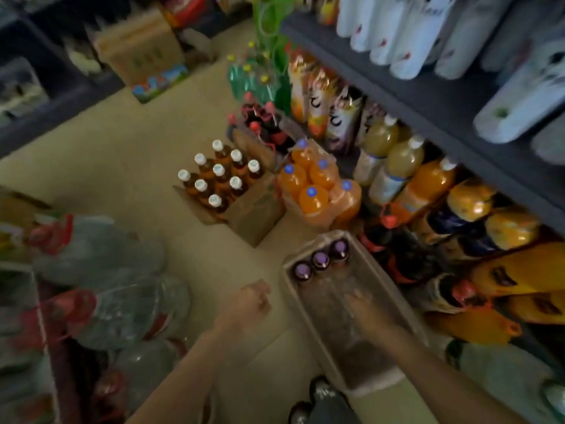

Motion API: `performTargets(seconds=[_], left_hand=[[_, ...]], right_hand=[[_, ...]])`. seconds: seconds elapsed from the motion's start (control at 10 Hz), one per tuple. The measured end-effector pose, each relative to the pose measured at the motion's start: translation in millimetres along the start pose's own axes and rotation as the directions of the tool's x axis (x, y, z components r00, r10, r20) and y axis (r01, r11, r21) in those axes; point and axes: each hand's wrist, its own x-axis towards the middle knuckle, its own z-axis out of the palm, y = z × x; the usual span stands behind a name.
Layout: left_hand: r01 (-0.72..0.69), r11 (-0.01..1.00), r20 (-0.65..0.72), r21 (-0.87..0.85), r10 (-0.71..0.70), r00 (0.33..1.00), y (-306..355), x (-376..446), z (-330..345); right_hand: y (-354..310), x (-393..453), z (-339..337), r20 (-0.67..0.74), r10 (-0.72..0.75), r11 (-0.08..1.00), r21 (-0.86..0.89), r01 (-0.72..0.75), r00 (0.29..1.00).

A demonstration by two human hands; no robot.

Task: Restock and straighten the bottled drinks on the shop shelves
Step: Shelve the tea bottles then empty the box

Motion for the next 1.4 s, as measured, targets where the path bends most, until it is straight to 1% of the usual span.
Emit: performTargets(seconds=[0.1,0.2,0.3,0.4,0.5,0.6,0.7,0.8,0.9,1.0,1.1,1.2,1.3,1.4], left_hand=[[0.003,0.989,-0.055,-0.146,-0.011,0.998,-44.5,67.3,43.2],[0.006,0.933,-0.138,-0.361,-0.059,0.989,-78.3,109.5,85.6],[-0.050,0.878,-0.209,-0.476,-0.058,0.976,-107.5,130.1,123.7],[-0.042,0.820,-0.229,-0.571,-0.110,0.967,-131.1,131.6,148.1],[-0.033,0.790,-0.213,-0.612,-0.125,0.969,-138.6,122.9,153.8],[-0.046,0.807,-0.154,-0.589,-0.056,0.986,-121.1,115.3,134.1],[-0.149,0.792,-0.060,-0.592,0.141,0.988,-83.4,108.4,103.5],[-0.177,0.702,0.018,-0.690,0.261,0.965,-52.1,106.7,87.1],[-0.063,0.585,-0.011,-0.808,0.092,0.996,-40.9,108.4,79.7],[0.037,0.501,-0.023,-0.865,-0.113,0.993,-48.0,110.7,76.8],[0.123,0.459,0.021,-0.880,-0.221,0.975,-66.3,114.6,84.1],[0.166,0.466,0.036,-0.869,-0.276,0.960,-86.1,120.9,98.3],[0.205,0.517,0.068,-0.831,-0.271,0.960,-102.1,123.0,114.2],[0.228,0.582,0.078,-0.780,-0.271,0.959,-116.2,121.7,128.8]], right_hand=[[-16.0,76.5,23.3,-0.067,-0.022,0.995,0.091,0.028,0.997],[-30.2,157.5,48.6,-0.262,-0.137,0.989,0.017,0.147,0.955],[-39.0,217.6,87.9,-0.146,-0.191,0.970,-0.181,0.164,0.971],[-40.2,229.0,96.5,-0.157,-0.203,0.936,-0.322,0.144,0.966],[-36.6,212.0,78.6,-0.122,-0.197,0.961,-0.219,0.168,0.973],[-44.9,181.0,25.9,-0.102,-0.219,0.975,-0.071,0.213,0.970],[-66.6,141.4,-46.9,-0.035,-0.436,0.900,-0.049,0.434,0.899],[-83.9,111.5,-108.6,-0.103,-0.535,0.826,0.145,0.545,0.839],[-81.8,115.0,-126.7,-0.238,-0.394,0.650,0.611,0.452,0.888],[-45.8,155.7,-91.1,-0.282,-0.047,0.593,0.764,0.254,0.958],[0.9,197.0,-29.9,-0.282,-0.026,0.985,0.155,0.072,0.959],[6.5,214.2,28.3,-0.008,-0.017,0.987,-0.157,0.016,1.000],[-5.5,219.5,55.0,-0.090,0.026,0.957,-0.286,-0.050,0.996],[-4.6,221.3,67.2,-0.131,-0.014,0.959,-0.282,-0.024,0.991]])
